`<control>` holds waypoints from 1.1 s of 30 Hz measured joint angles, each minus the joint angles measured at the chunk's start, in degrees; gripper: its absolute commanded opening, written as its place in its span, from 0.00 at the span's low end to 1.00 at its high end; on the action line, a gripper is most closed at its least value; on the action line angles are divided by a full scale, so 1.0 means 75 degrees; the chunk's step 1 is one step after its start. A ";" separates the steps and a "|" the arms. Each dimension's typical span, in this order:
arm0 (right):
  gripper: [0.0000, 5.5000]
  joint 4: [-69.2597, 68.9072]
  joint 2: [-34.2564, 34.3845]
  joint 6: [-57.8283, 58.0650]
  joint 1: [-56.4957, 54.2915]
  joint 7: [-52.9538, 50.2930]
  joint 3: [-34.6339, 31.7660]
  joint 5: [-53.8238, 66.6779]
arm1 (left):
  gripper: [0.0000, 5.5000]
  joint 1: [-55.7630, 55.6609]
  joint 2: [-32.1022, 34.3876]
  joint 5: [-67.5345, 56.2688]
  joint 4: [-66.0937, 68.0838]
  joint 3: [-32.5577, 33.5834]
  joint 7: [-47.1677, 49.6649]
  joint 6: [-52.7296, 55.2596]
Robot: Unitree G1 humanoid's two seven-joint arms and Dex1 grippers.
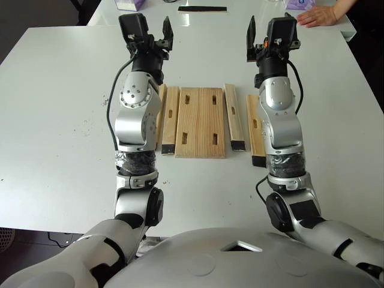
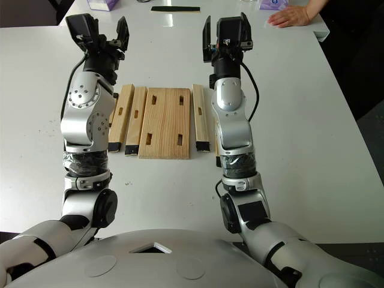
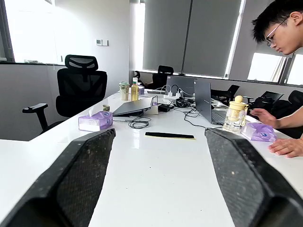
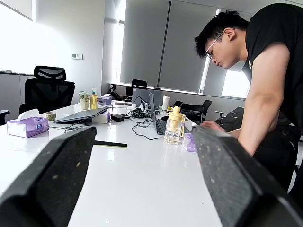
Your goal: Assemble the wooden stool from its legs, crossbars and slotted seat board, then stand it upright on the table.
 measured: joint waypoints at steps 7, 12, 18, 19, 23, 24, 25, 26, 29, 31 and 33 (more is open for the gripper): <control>0.63 -0.0183 0.0014 0.0143 0.0008 0.0096 -0.0087 0.0048 | 0.64 0.0029 -0.0036 0.0027 0.0007 0.0146 0.0318 -0.0111; 0.63 -0.0485 0.0138 0.0167 0.0224 0.0091 -0.0149 0.0125 | 0.64 0.0281 -0.0009 0.0035 -0.0248 0.0050 0.0308 -0.0064; 0.63 -0.0582 0.0406 0.0299 0.0532 0.0063 -0.0084 0.0134 | 0.64 0.0568 0.0025 0.0013 -0.0421 -0.0024 0.0189 0.0101; 0.63 -0.0558 0.0467 0.0298 0.0530 0.0063 -0.0058 0.0142 | 0.64 0.0592 0.0037 0.0015 -0.0421 -0.0078 0.0118 0.0098; 0.63 -0.0293 0.0525 0.0264 0.0461 0.0052 -0.0057 0.0142 | 0.64 0.0623 0.0076 0.0017 -0.0421 -0.0236 -0.0034 0.0041; 0.63 -0.0214 0.0515 0.0240 0.0412 0.0042 -0.0073 0.0142 | 0.64 0.0626 0.0077 0.0027 -0.0417 -0.0253 -0.0035 0.0022; 0.63 -0.0145 0.0502 0.0204 0.0359 0.0021 -0.0109 0.0142 | 0.64 0.0626 0.0081 0.0034 -0.0407 -0.0255 -0.0035 -0.0024; 0.63 -0.0122 0.0494 0.0165 0.0333 0.0008 -0.0136 0.0140 | 0.64 0.0626 0.0089 0.0039 -0.0398 -0.0250 -0.0030 -0.0057; 0.63 -0.0042 0.0418 0.0096 0.0256 -0.0033 -0.0186 0.0133 | 0.64 0.0627 0.0093 0.0042 -0.0376 -0.0195 0.0005 -0.0092; 0.63 -0.0028 0.0377 0.0094 0.0256 -0.0048 -0.0198 0.0129 | 0.64 0.0628 0.0094 0.0044 -0.0373 -0.0184 0.0014 -0.0093; 0.63 -0.0028 0.0361 0.0093 0.0256 -0.0067 -0.0194 0.0117 | 0.64 0.0628 0.0094 0.0045 -0.0372 -0.0190 0.0011 -0.0093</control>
